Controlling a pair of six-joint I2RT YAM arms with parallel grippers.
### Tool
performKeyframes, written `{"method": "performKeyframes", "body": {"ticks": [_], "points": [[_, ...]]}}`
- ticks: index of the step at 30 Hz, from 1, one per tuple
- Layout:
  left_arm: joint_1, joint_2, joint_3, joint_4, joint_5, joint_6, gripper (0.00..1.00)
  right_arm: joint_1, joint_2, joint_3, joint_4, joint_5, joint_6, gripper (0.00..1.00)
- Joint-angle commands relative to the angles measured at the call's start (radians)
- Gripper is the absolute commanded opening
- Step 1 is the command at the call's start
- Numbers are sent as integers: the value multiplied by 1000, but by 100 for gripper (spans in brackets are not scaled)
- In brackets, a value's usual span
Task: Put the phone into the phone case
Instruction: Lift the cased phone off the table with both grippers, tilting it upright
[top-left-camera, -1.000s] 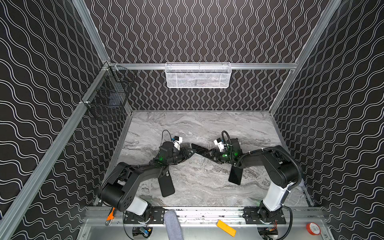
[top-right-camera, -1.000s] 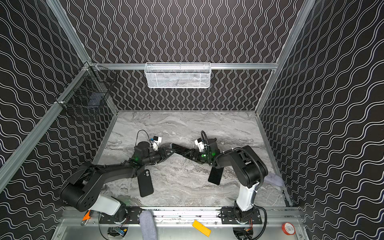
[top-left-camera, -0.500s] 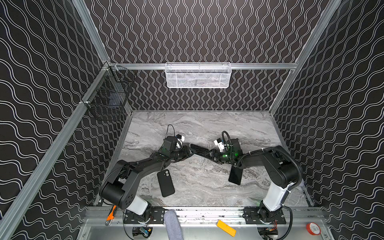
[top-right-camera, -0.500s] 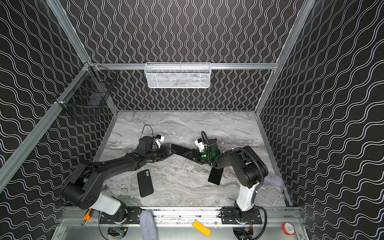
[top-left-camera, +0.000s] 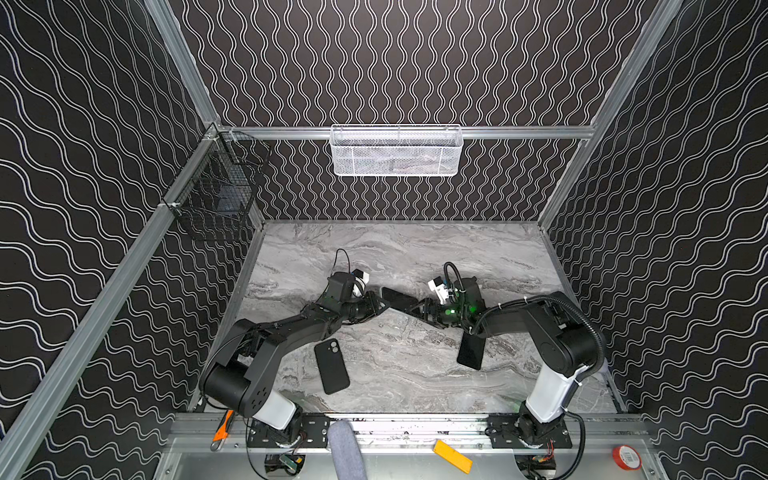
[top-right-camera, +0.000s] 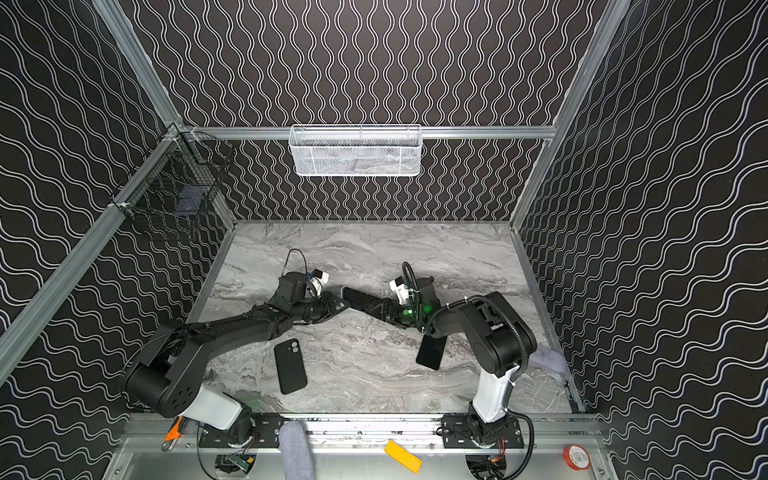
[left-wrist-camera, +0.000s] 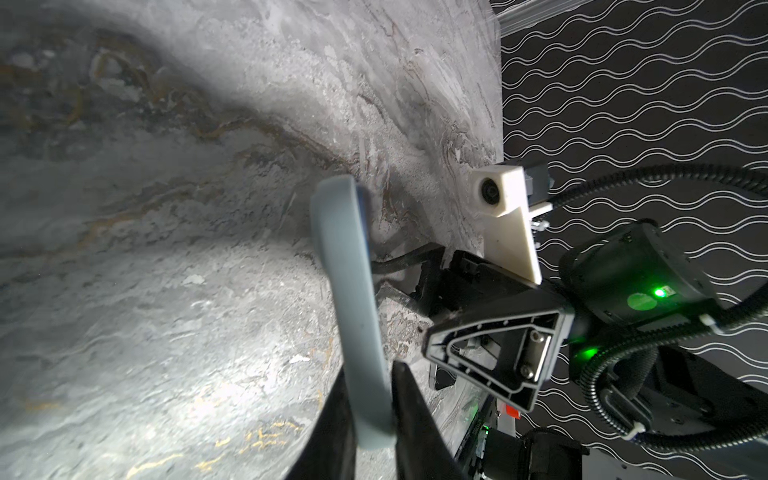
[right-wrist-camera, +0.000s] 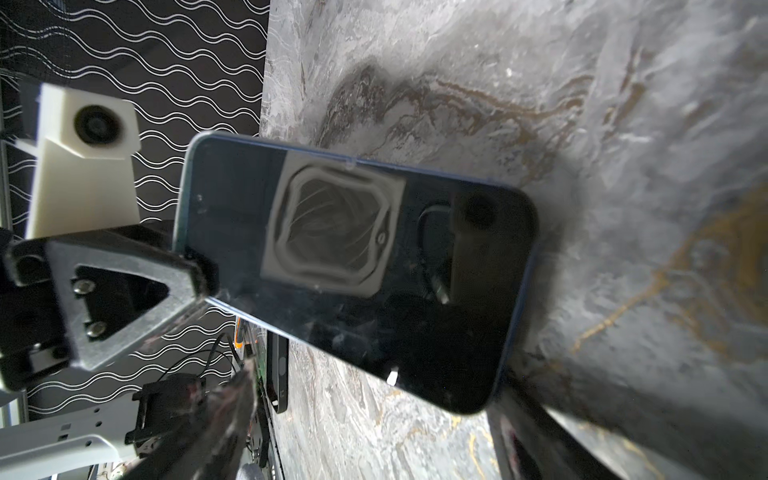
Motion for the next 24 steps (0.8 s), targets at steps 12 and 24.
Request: {"method": "performKeyframes", "body": {"ticks": [12,24], "points": [[24,-114,-41,242,41,-71,4,-142,-277,-8,-439,114,-27,94],[80,-175,8,474,198,-232,0,-297,-579,-8,-387,-97,35,94]]}}
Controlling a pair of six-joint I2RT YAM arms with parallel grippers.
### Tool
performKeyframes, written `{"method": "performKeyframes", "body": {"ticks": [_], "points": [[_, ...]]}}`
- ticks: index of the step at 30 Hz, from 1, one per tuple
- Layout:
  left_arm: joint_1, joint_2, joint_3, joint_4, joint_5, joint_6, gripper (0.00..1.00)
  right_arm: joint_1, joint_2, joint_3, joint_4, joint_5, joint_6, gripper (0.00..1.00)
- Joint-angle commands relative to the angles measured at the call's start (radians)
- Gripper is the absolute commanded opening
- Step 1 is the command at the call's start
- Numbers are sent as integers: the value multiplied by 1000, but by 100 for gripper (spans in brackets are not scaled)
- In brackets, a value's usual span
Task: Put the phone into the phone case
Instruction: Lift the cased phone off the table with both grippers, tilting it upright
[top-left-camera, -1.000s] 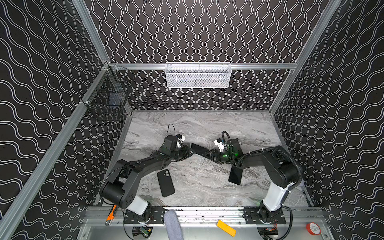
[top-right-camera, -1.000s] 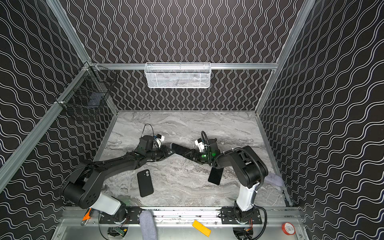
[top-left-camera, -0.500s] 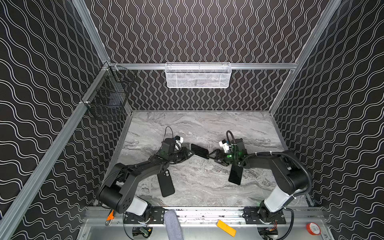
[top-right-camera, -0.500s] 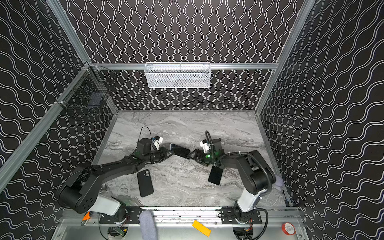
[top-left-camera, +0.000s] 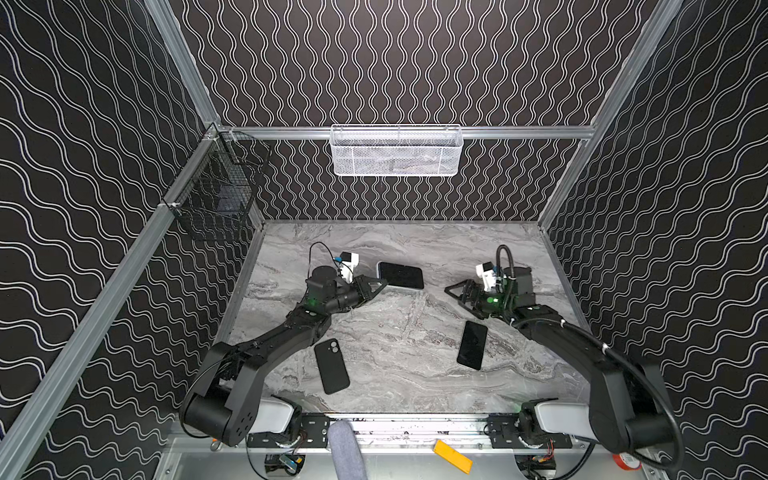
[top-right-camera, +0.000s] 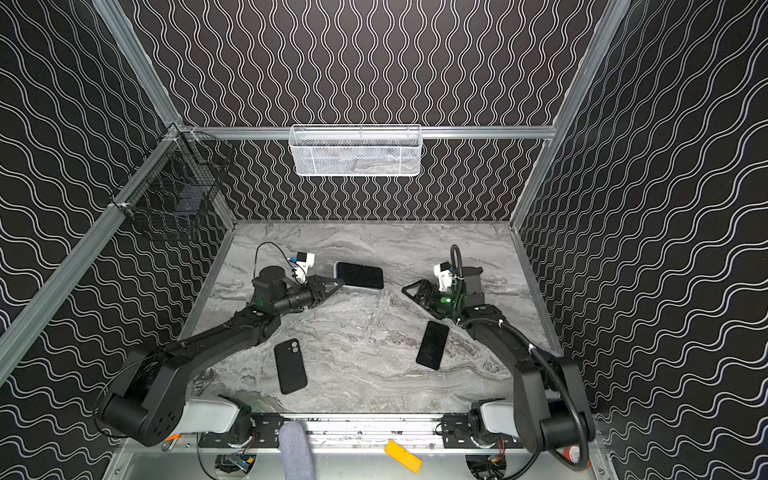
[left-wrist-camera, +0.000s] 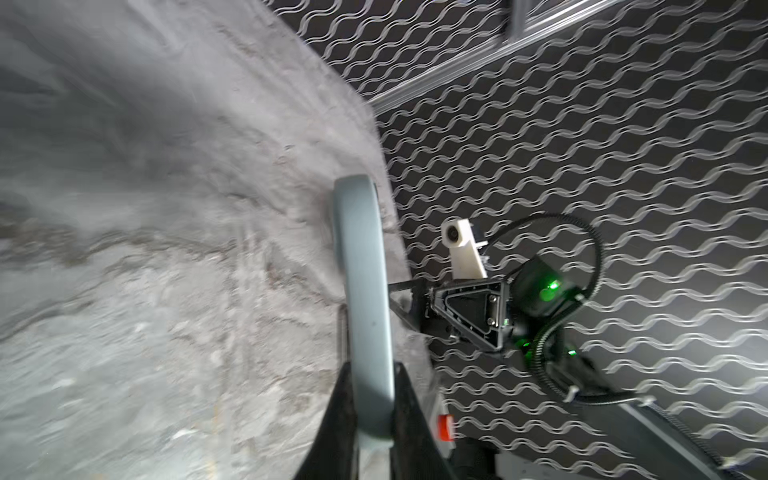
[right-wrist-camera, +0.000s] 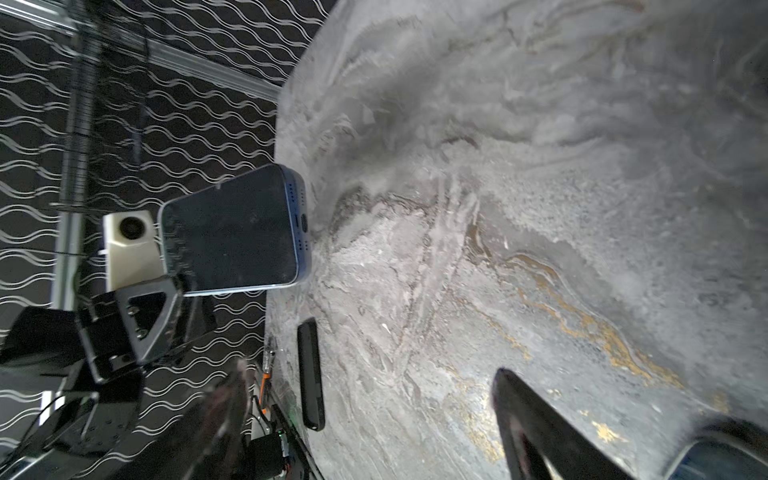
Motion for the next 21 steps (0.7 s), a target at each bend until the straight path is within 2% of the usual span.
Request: {"method": "performKeyframes", "body": {"ticks": [1,7,16,21], "points": [[5,-19,43,176,85,-80,0,-18,-57,4,68,-121,37,94],[5,-62,87,189,116,-166,0,-43,-116,-34,286,-232,187,93],[-8,14,49,513,146,-450,0,-43,-119,-74,659,-326,445,95],[-41,73,44,625,147,-524,0,-41,-63,-89,791,-338,522,95]]}}
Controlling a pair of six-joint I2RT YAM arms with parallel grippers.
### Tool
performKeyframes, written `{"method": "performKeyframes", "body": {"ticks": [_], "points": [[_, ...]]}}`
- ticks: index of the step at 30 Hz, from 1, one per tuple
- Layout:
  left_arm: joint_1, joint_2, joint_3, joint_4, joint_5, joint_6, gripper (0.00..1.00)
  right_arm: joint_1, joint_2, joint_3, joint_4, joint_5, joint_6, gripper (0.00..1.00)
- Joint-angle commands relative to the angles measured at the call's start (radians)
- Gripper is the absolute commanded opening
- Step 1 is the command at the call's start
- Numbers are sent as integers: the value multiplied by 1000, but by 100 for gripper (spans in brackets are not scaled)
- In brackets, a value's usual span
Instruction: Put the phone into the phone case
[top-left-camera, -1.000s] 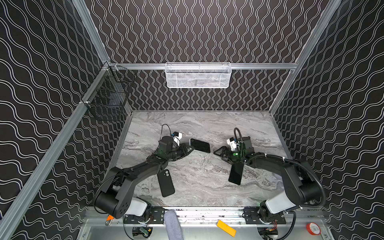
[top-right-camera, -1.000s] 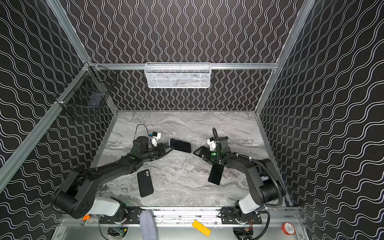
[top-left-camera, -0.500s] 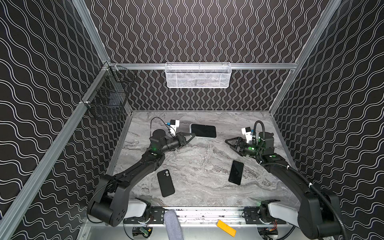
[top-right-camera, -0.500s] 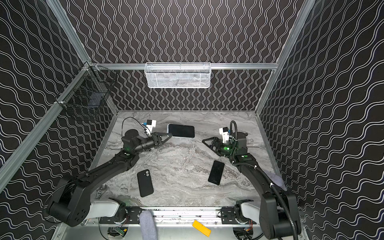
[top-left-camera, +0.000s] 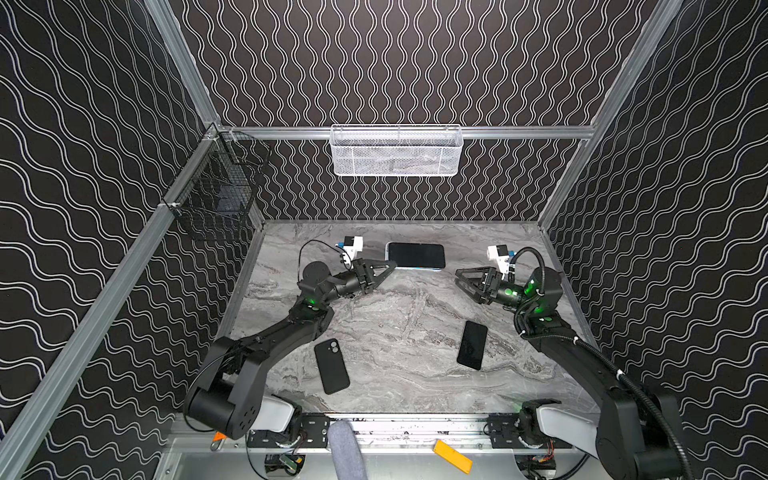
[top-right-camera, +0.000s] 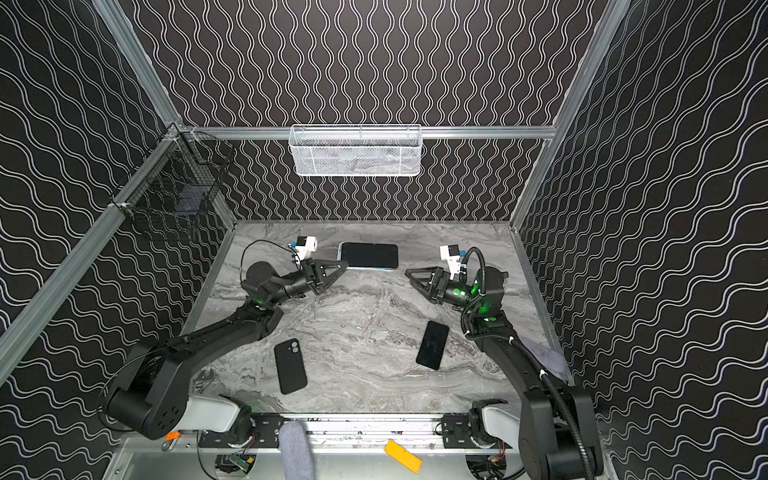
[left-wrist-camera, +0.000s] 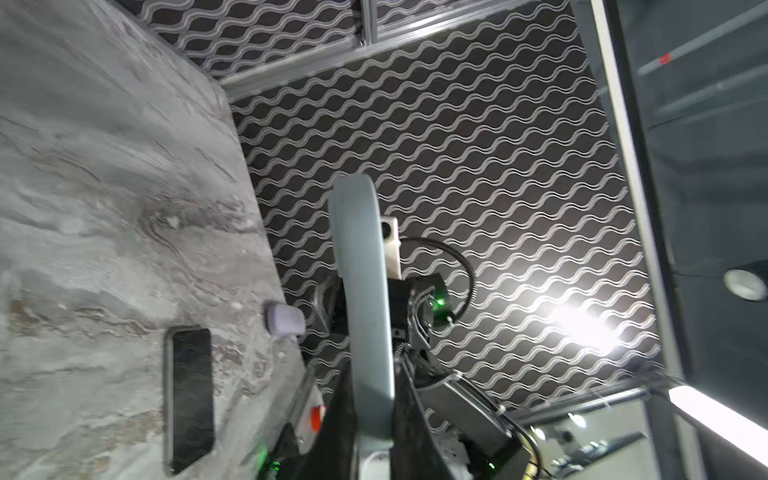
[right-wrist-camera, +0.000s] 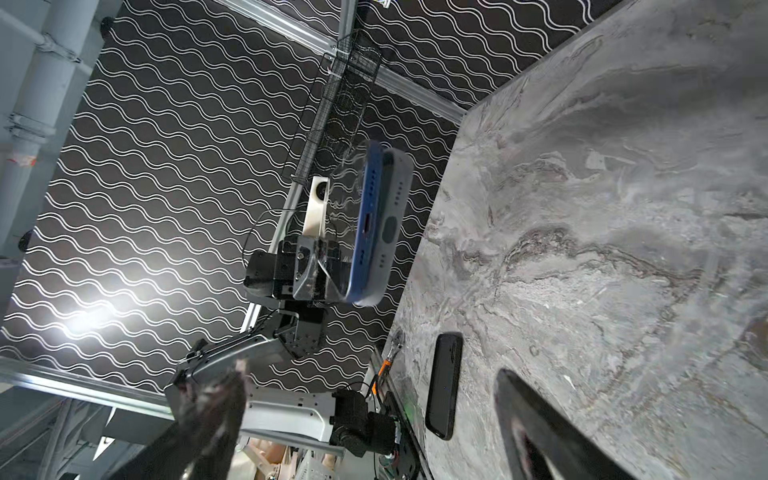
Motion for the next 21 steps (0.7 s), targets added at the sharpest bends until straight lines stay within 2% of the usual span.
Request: {"method": "performKeyframes", "body": {"ticks": [1,6,10,21], "points": [[-21,21,4,195,5,-79,0,2,37,-6,201,-27,113,95],[-44,20,9,159,-3,-52,0,7,116,-10,414,-30,243,93],[-57,30,4,163,-7,-50,0,9,135,-5,503,-29,307,89],[-93,92,21,208,-18,-64,0,40,95,34,373,-30,238,61]]}}
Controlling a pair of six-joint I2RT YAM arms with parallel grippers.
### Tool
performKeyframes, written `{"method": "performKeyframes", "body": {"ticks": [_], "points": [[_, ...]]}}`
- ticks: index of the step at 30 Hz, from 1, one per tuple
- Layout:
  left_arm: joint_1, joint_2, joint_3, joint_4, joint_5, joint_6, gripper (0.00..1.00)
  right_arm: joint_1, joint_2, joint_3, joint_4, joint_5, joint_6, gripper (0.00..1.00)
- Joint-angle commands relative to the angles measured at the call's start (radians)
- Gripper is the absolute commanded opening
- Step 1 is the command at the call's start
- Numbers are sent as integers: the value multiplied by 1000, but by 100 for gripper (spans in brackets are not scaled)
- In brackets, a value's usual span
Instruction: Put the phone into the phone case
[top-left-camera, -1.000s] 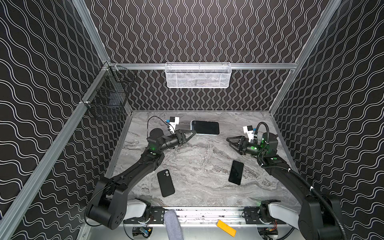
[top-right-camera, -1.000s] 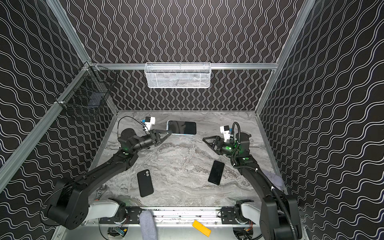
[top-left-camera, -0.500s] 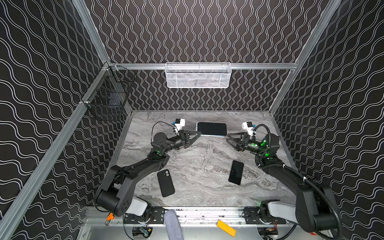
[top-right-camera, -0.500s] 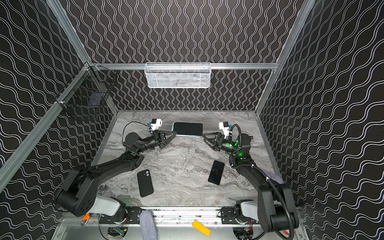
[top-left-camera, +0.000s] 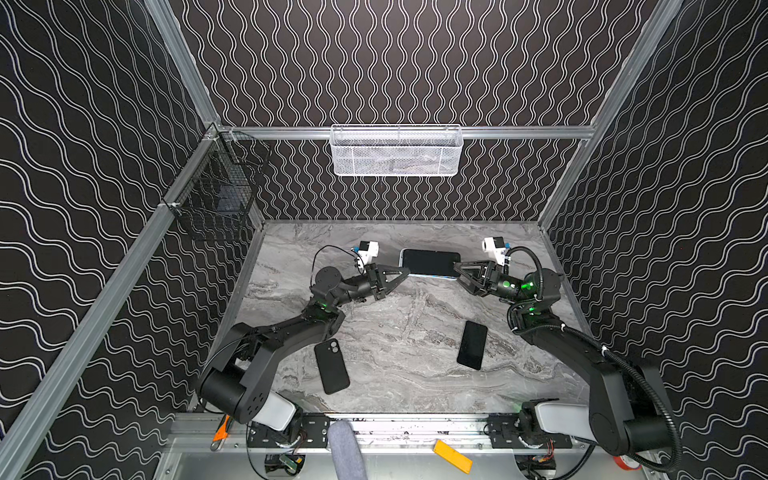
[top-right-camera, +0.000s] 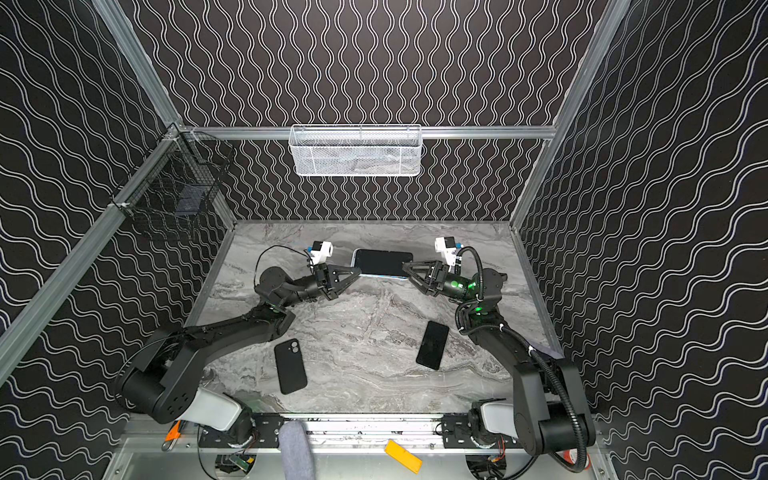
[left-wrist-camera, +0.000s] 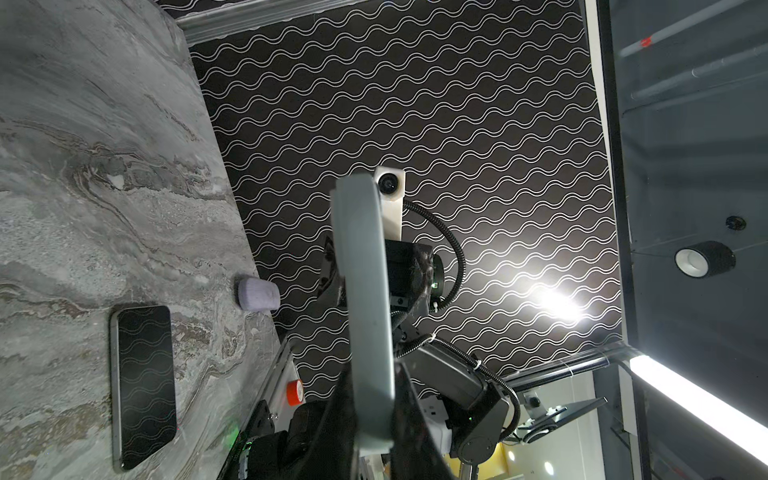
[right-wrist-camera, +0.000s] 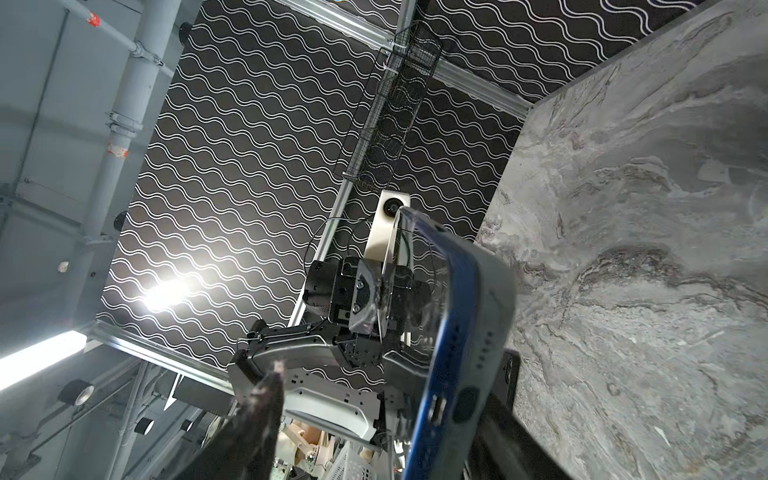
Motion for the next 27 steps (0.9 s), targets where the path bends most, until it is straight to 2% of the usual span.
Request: {"method": "performKeyframes", "body": {"ticks": [1,6,10,12,15,17,20,24,27], "points": [[-8,11,17,91,-12,-12,0,4,-14,12,4,-3,-24,58],[-16,22,19,105,-5,-18,0,5,-36,23,-82,4,-77,41],[-19,20,20,108,2,-13,0,4,-60,38,-216,23,-160,27],[-21,15,23,99,8,-3,0,5,-76,50,-294,37,-207,24],[-22,3,25,75,16,22,5,5,-98,69,-410,62,-277,15],[-22,-6,29,58,19,43,13,5,-113,86,-493,80,-327,12],[-22,-13,31,34,21,67,34,5,-133,105,-574,99,-378,7],[-23,-14,31,42,12,78,69,5,-150,123,-646,112,-420,4],[-22,-13,35,40,11,85,83,5,-157,127,-661,108,-429,4]]}}
